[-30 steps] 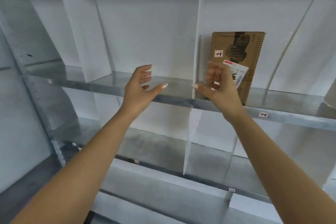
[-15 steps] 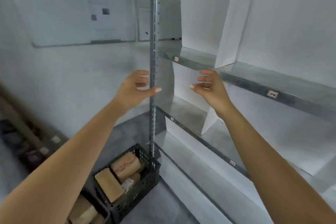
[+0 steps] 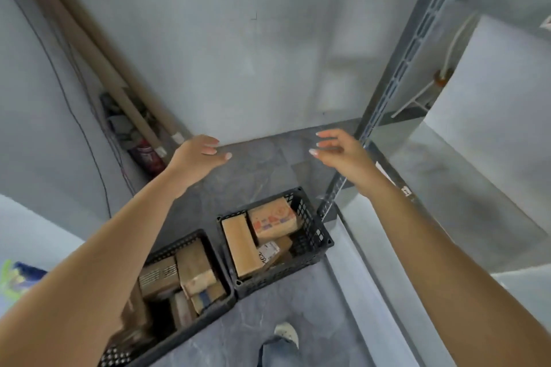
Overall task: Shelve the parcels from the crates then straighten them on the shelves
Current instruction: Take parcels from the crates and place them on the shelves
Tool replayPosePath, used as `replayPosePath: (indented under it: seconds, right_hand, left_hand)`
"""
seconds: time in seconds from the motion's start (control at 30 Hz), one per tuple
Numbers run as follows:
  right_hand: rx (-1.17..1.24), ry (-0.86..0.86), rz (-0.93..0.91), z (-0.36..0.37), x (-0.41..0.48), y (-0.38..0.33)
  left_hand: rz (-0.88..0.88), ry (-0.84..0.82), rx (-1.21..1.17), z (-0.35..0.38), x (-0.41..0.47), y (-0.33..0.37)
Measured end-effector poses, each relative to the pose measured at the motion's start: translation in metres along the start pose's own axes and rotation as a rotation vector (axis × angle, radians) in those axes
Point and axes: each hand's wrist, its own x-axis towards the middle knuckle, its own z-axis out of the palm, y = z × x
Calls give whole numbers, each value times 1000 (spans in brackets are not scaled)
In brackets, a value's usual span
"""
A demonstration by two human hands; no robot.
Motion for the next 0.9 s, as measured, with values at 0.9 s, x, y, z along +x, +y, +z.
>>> replayPosePath:
  seconds: [0.9]
  right_hand:
    - [-416,-228,672,290,333,560]
  left_hand:
    - [-690,-201,-9,394,368,-430]
